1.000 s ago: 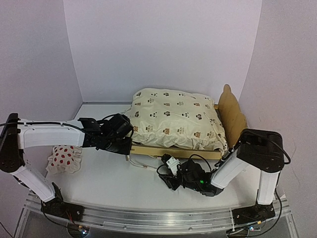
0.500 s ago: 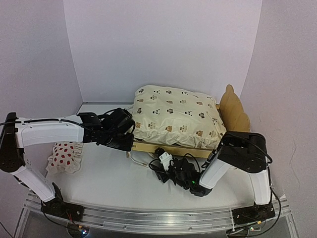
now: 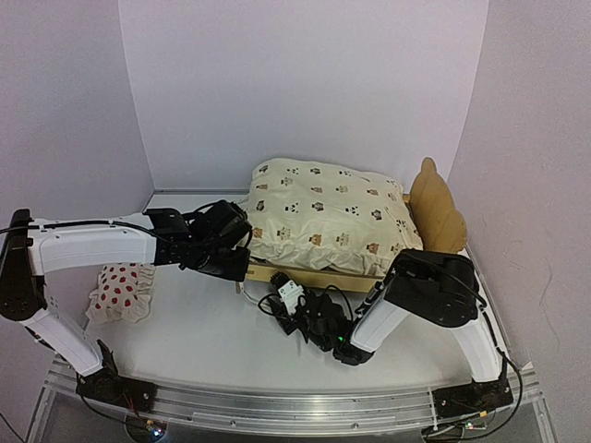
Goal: Set up the pet bed
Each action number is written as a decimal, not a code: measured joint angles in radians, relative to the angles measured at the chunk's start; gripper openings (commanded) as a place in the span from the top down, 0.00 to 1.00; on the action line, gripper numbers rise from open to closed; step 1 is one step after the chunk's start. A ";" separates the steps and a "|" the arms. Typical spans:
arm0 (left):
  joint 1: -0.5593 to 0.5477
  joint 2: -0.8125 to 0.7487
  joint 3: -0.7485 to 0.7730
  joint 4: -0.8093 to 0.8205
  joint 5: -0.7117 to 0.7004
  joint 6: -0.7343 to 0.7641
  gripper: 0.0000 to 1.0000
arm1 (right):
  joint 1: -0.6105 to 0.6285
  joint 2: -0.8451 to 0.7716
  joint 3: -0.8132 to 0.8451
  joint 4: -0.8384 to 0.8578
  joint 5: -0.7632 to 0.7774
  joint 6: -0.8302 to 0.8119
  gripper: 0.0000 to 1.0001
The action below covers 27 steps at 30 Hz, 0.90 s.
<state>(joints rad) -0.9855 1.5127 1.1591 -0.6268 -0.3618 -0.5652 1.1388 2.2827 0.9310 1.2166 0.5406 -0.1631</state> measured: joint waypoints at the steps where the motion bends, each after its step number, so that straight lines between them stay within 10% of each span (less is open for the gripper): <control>1: 0.000 0.000 0.000 -0.001 0.001 0.000 1.00 | 0.003 0.007 0.010 0.000 0.010 -0.009 0.49; 27: -0.010 0.000 0.019 -0.010 0.003 0.010 1.00 | 0.037 0.094 0.142 0.012 0.251 -0.248 1.00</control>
<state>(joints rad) -0.9958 1.5127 1.1785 -0.6365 -0.3588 -0.5549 1.1754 2.3764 1.0728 1.2287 0.7916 -0.4111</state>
